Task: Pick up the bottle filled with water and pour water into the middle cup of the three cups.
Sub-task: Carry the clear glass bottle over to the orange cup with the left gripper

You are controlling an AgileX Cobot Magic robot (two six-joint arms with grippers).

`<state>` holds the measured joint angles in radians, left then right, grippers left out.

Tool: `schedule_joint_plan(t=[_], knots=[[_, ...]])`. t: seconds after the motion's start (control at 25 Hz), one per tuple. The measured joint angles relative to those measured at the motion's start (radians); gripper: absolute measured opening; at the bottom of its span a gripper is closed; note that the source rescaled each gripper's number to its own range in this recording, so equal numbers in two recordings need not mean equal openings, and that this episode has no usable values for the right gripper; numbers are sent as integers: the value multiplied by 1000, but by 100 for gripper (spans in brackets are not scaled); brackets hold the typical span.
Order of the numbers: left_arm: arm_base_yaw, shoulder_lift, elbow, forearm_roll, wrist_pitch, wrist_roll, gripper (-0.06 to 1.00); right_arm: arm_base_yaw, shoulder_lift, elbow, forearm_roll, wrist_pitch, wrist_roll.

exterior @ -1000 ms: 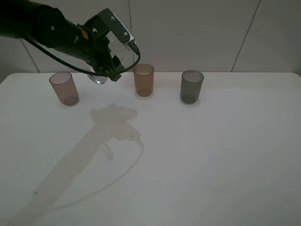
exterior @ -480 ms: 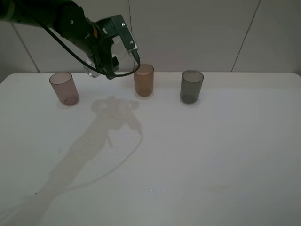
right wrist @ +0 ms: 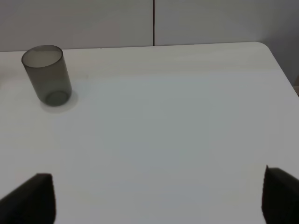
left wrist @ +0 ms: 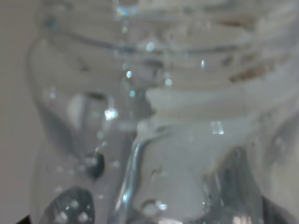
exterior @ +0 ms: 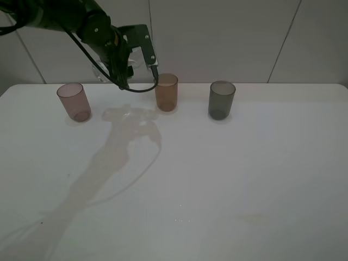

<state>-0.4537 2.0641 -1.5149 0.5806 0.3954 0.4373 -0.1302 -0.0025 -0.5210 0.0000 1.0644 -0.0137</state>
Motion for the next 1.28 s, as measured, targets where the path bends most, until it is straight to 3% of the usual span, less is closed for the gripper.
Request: schedule_joint_plan(t=[0.4,0.88,1.28], knots=[[-14,65,-57,99,34,-1,2,0,0,0,0,0,0],[-41,118,-138,139,122,-1,2,0,0,0,0,0,0],[-41,118,-138,271,145,-1,2,0,0,0,0,0,0]])
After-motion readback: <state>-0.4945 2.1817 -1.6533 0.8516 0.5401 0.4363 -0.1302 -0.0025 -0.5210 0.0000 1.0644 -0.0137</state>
